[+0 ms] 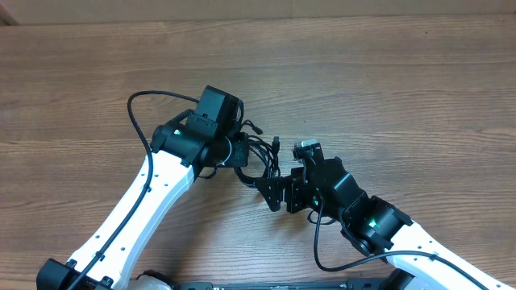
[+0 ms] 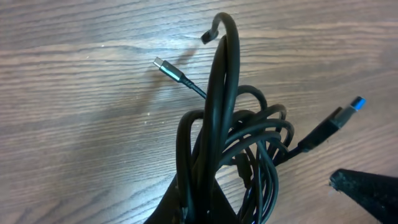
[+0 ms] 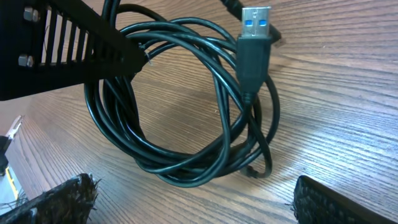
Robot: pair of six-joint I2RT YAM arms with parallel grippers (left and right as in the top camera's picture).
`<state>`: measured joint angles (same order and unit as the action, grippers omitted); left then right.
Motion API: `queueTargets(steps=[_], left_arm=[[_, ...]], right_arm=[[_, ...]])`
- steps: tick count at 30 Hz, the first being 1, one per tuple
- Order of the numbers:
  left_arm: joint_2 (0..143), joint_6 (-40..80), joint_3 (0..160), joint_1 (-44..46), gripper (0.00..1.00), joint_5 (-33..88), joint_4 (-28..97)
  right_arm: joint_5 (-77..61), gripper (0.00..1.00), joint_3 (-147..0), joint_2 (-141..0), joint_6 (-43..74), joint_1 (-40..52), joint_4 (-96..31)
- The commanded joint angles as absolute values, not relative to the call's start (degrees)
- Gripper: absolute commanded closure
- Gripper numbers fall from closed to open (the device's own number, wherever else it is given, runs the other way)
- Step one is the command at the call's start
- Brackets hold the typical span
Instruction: Untangle cables
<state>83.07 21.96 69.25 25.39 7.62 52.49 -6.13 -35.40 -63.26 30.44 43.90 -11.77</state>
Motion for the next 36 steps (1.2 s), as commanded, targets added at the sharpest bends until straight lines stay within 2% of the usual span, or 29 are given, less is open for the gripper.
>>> queueTargets(steps=[1, 12, 19, 22, 29, 33, 36], left_arm=[[83.13, 14.28, 69.49, 25.04, 0.96, 10.85, 52.21], [83.13, 4.43, 69.67, 24.99, 0.96, 14.98, 52.77], [83.13, -6.7, 72.29, 24.64, 0.96, 16.14, 61.04], [83.13, -10.94, 73.38, 24.21, 0.96, 16.19, 64.45], [83.13, -19.55, 73.56, 23.97, 0.96, 25.87, 64.38], [83.13, -25.41, 73.56, 24.03, 0.96, 31.31, 63.94], [83.13, -29.41, 73.56, 24.01, 0.96, 34.83, 63.88]], right_arm=[[-7.38, 0.0, -37.15, -62.59, 30.65, 43.75, -11.99], [-6.83, 0.0, -37.15, -62.7, 30.63, 43.75, -12.29], [1.15, 0.0, -37.15, -62.7, 29.45, 43.75, -13.15], [1.13, 0.0, -37.15, -62.7, 25.19, 43.75, -12.53], [-11.64, 0.02, -37.15, -62.7, 14.83, 43.75, -11.92], [-15.16, 0.03, -37.15, -62.7, 14.24, 43.75, -11.99], [-15.16, 0.07, -37.15, -62.81, 14.28, 43.75, -12.05]])
